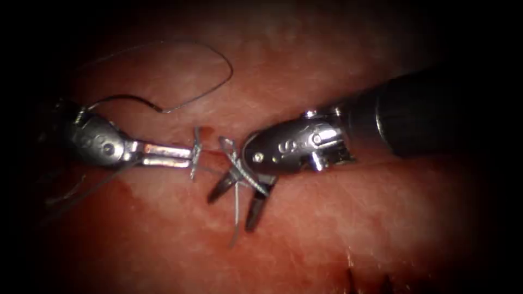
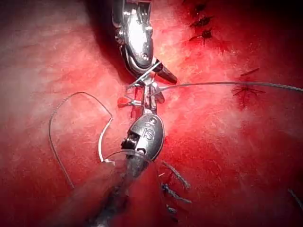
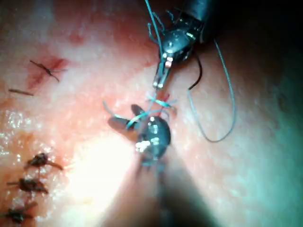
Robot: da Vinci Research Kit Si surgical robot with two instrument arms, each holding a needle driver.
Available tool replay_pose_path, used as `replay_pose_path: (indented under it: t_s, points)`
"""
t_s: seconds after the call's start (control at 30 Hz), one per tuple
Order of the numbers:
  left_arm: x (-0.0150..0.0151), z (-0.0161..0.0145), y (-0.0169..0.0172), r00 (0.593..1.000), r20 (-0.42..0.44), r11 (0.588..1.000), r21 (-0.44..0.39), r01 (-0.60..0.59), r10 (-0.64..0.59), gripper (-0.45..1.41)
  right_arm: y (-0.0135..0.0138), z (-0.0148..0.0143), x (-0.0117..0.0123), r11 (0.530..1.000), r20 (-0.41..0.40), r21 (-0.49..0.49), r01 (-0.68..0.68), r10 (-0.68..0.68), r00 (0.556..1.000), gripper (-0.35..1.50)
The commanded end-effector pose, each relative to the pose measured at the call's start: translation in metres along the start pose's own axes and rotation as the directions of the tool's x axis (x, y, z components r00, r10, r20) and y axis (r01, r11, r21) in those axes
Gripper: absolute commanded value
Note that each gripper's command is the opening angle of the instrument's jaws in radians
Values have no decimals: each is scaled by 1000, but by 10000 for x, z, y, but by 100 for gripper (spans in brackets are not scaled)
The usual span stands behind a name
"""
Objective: Wound Closure
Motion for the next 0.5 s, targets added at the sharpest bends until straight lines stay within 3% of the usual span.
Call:
replay_pose_path:
  t_s: [0.03, 0.23, 0.37, 0.4, 0.5]
  points:
    - [-6, 3, 11, 1000, 0, 1000, -2, 4, -4, -45, 2, 16, -1, 1000, 10, 11, 7, -7, 1000, 68]
    - [-6, 3, 11, 1000, 0, 1000, -3, 4, -4, -45, 0, 22, 0, 999, 42, 30, 30, -31, 999, 37]
    - [-6, 2, 11, 1000, 0, 1000, -3, 4, -4, -45, -1, 24, 3, 997, 66, 72, 38, -42, 997, -26]
    - [-6, 2, 11, 1000, 0, 1000, -3, 4, -4, -45, -1, 24, 3, 995, 68, 89, 40, -47, 997, -35]
    - [-6, 1, 13, 1000, 1, 1000, -3, 4, -4, -45, 0, 24, 3, 990, 76, 133, 46, -57, 996, -35]
